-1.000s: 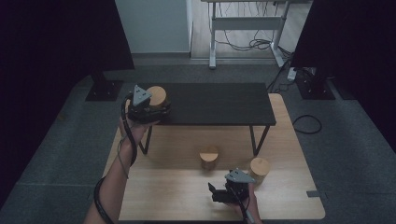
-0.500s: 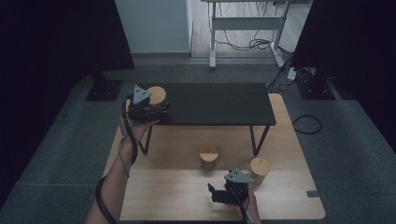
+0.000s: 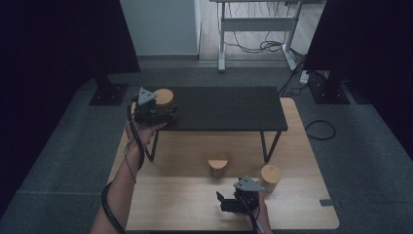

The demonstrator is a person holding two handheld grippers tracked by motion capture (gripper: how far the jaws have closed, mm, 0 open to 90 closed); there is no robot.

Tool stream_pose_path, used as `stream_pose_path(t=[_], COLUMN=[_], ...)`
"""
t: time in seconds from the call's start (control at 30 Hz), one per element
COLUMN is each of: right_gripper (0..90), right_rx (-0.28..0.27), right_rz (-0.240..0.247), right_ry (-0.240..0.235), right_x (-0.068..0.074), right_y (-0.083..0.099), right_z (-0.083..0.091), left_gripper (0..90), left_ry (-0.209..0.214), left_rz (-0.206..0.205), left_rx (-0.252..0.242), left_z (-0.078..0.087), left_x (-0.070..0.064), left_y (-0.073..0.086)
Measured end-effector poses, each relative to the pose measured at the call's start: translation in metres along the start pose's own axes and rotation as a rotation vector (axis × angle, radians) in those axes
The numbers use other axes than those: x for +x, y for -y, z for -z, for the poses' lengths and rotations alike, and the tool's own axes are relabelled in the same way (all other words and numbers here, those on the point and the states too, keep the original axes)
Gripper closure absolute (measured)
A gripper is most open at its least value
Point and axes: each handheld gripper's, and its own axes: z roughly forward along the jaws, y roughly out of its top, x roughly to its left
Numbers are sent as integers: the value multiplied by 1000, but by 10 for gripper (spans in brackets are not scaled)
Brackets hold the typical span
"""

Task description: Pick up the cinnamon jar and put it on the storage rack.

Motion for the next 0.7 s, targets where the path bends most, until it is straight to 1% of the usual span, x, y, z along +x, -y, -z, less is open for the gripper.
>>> stream_pose_path(t=[0.33, 0.47, 0.5, 0.53, 0.57, 0.6, 0.63, 0.7], right_gripper=[21, 21, 21, 21, 21, 21, 21, 20], right_rx=[0, 0, 0, -1, -1, -2, -2, -3], right_rz=[2, 2, 4, 5, 5, 6, 6, 1], right_ry=[4, 4, 4, 4, 4, 5, 5, 7], right_x=[1, 1, 1, 2, 2, 2, 2, 1], right_y=[1, 0, 0, 0, 0, 0, 0, 1], right_z=[-1, -1, 0, 0, 0, 0, 0, 0], left_gripper=[253, 247, 226, 199, 185, 174, 174, 136], left_ry=[5, 6, 6, 10, 19, 19, 34, 42], left_rz=[-1, 6, 18, 26, 47, 47, 62, 68], left_rx=[1, 10, 18, 16, 8, 8, -5, -9], left_z=[0, 0, 0, 1, 3, 3, 5, 8], left_x=[1, 2, 2, 3, 5, 5, 7, 8], left_y=[0, -2, -4, -3, -2, -2, 0, 0])
